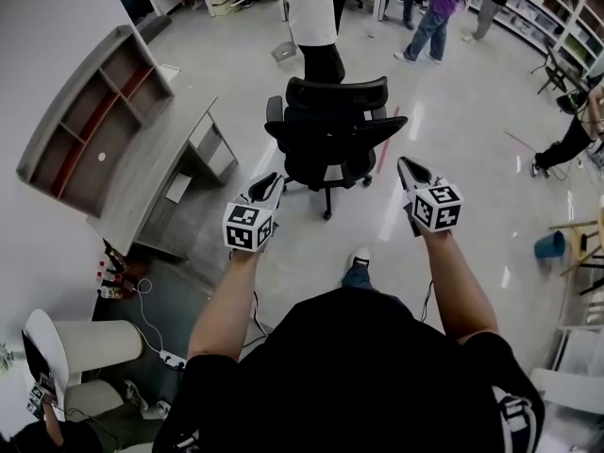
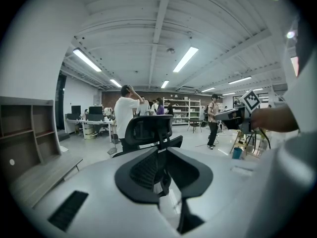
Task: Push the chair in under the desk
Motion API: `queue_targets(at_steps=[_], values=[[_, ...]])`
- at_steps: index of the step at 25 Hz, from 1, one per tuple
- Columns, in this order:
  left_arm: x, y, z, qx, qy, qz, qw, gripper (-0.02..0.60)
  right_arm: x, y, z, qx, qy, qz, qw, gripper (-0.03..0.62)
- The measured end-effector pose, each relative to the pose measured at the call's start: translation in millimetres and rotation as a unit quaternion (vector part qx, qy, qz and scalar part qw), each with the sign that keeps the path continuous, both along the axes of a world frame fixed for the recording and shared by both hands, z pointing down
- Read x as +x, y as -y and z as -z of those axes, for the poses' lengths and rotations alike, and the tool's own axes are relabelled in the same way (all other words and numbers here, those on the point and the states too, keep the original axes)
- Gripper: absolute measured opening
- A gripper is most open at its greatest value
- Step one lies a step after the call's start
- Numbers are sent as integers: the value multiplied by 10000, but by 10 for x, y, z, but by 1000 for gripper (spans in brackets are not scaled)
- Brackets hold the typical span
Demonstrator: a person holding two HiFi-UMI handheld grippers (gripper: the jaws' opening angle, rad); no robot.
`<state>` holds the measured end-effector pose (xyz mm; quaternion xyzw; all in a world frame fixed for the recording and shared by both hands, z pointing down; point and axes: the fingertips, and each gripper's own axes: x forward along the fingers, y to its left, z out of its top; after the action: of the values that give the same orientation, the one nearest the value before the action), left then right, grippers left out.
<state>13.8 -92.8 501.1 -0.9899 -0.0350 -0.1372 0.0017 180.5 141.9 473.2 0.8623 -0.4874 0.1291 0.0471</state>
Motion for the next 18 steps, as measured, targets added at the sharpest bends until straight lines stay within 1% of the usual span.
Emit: queue_targets(at_steps=[4, 8, 13, 18], values=[[132, 65, -43, 42, 57, 27, 10000, 61, 195, 70, -36, 19, 22, 13, 10000, -2], [338, 154, -55, 75, 92, 100, 9999, 61, 477, 135, -41, 75, 39, -1, 10000, -2], [757, 246, -40, 119, 121, 160, 9997, 61, 909, 250, -67, 69, 58, 63, 9999, -2], [1240, 357, -59, 148, 198, 229, 9994, 61, 1451, 380, -100, 84, 126, 88, 9998, -2]])
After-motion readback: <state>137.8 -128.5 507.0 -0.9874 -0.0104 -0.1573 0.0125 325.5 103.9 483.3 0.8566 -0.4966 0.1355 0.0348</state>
